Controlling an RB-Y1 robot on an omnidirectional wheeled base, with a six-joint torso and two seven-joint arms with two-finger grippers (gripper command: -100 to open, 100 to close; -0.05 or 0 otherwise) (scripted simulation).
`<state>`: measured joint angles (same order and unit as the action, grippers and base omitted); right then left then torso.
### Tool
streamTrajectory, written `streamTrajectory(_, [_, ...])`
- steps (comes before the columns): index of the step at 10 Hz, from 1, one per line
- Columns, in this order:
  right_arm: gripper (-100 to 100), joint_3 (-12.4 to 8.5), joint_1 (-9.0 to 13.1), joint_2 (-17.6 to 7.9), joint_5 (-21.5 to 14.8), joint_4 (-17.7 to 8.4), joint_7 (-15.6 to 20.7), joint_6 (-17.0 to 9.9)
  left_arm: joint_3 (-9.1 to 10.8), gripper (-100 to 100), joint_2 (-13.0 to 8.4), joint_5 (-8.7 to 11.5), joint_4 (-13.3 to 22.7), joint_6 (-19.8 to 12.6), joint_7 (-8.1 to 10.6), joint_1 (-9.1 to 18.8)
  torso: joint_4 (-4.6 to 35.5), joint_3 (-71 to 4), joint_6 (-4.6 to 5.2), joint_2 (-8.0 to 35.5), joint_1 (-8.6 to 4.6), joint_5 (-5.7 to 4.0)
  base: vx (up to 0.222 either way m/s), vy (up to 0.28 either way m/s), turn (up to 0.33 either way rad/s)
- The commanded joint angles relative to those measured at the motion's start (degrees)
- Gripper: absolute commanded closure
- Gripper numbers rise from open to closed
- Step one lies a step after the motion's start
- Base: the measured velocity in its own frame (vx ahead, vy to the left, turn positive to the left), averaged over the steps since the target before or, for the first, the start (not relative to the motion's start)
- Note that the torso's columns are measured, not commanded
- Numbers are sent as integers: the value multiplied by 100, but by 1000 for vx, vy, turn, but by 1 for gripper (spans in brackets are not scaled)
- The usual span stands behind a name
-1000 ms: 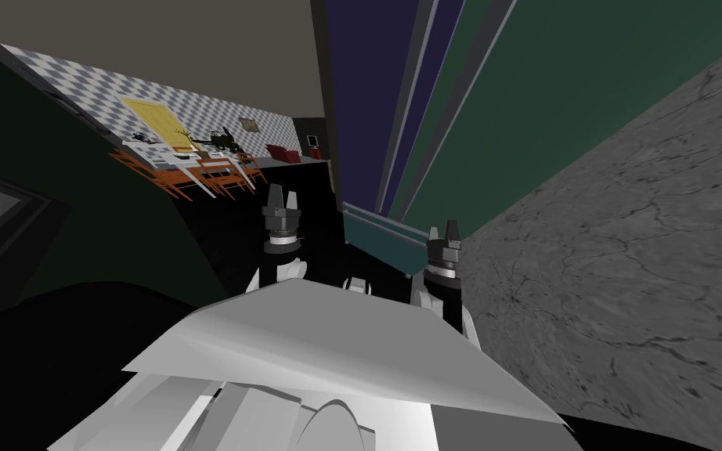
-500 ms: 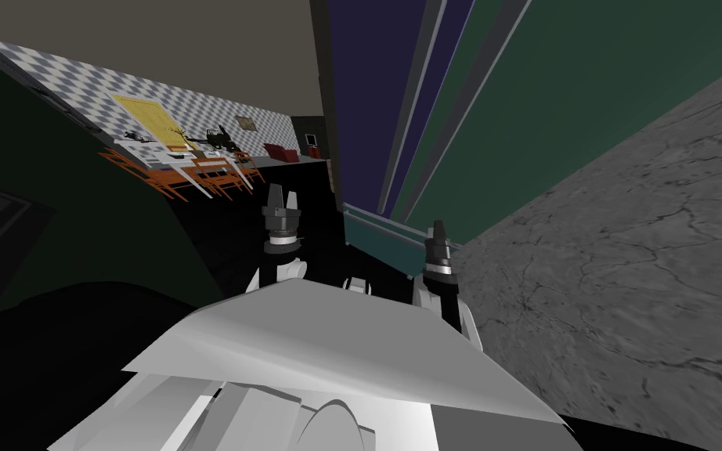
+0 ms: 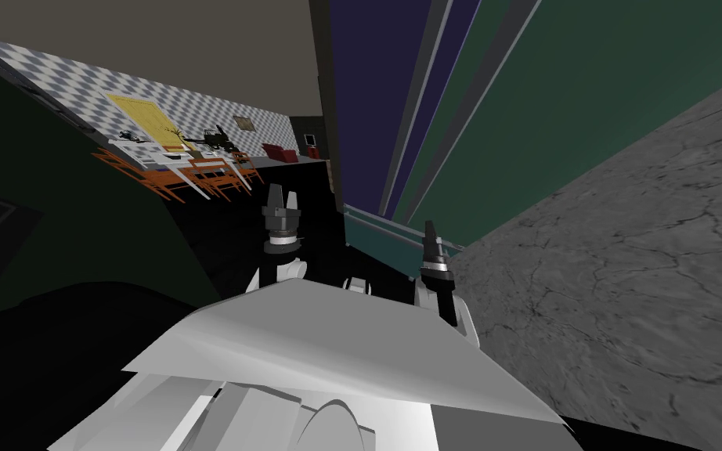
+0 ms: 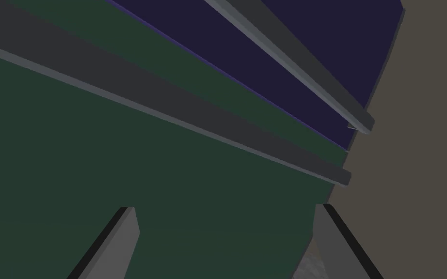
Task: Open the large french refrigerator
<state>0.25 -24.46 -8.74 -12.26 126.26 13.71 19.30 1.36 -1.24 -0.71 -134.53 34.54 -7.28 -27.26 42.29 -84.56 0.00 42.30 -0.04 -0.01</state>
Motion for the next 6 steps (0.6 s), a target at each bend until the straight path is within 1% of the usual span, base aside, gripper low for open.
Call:
streamTrajectory(1, [-100,-39,161,-74,-240,-179,429,-176,0,0,0,0,0,0,0,0,0,0,0,0,0,0,51,62,-26])
streamTrajectory(2, [-100,-39,161,-74,-240,-179,549,-176,0,0,0,0,0,0,0,0,-2,-4,0,-8,13,2,46,56,-13])
streamTrajectory(3, [-100,-52,235,-104,-361,-265,742,-261,0,0,0,0,0,0,0,0,-2,-4,0,-5,8,3,52,48,-25])
streamTrajectory(4, [-100,-52,235,-104,-361,-265,815,-261,0,0,0,0,0,0,0,0,-2,-3,0,-5,3,1,39,37,-9])
streamTrajectory(5, [-100,-66,313,-132,-487,-355,1021,-351,0,0,0,0,0,0,0,0,0,0,0,1,-2,-1,45,47,-22])
streamTrajectory(6, [-100,-66,313,-132,-487,-355,1090,-351,0,0,0,0,0,0,0,0,0,0,0,-1,3,0,35,42,-11])
